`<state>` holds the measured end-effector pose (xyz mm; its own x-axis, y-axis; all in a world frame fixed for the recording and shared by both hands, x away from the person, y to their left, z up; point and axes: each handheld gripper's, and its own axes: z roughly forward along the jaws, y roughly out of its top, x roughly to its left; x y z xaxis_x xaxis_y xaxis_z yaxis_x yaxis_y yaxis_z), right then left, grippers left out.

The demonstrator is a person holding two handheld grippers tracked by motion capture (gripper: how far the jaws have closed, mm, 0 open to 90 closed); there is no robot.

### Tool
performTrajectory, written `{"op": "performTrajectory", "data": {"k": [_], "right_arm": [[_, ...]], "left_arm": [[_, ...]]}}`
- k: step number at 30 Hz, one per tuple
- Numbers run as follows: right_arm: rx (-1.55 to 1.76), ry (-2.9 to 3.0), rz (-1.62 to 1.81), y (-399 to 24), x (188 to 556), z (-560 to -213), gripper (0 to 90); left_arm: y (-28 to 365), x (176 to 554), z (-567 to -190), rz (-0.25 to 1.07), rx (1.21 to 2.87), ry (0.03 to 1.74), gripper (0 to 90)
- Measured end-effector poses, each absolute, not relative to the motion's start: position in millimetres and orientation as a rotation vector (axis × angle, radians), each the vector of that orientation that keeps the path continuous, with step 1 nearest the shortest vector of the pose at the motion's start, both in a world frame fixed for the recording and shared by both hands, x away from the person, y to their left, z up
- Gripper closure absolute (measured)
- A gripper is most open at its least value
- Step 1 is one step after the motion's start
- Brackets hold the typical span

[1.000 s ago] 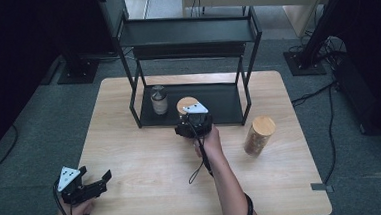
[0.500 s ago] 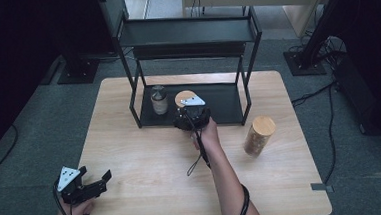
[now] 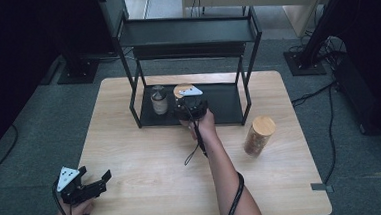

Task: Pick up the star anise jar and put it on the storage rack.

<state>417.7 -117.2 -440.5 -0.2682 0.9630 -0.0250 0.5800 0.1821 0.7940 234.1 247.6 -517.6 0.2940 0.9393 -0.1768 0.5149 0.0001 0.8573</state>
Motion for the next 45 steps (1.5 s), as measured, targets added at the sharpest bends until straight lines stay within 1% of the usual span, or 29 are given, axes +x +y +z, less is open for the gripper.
{"op": "performTrajectory", "data": {"k": [21,30,36,45], "right_arm": [[1.486,1.902,0.928,-114.6,452.6,-446.3,24.9],[1.483,1.901,0.914,-114.2,459.6,-455.1,25.0],[1.493,1.879,0.965,-115.9,459.4,-459.5,25.0],[1.495,1.896,0.982,-116.6,460.8,-461.6,24.0]], "left_arm": [[247.9,234.2,-517.7,0.577,1.644,1.347,1.1],[248.3,234.3,-517.8,0.574,1.640,1.347,1.1],[248.0,234.5,-517.7,0.575,1.645,1.346,1.1],[247.5,234.2,-517.6,0.580,1.647,1.346,1.1]]}}
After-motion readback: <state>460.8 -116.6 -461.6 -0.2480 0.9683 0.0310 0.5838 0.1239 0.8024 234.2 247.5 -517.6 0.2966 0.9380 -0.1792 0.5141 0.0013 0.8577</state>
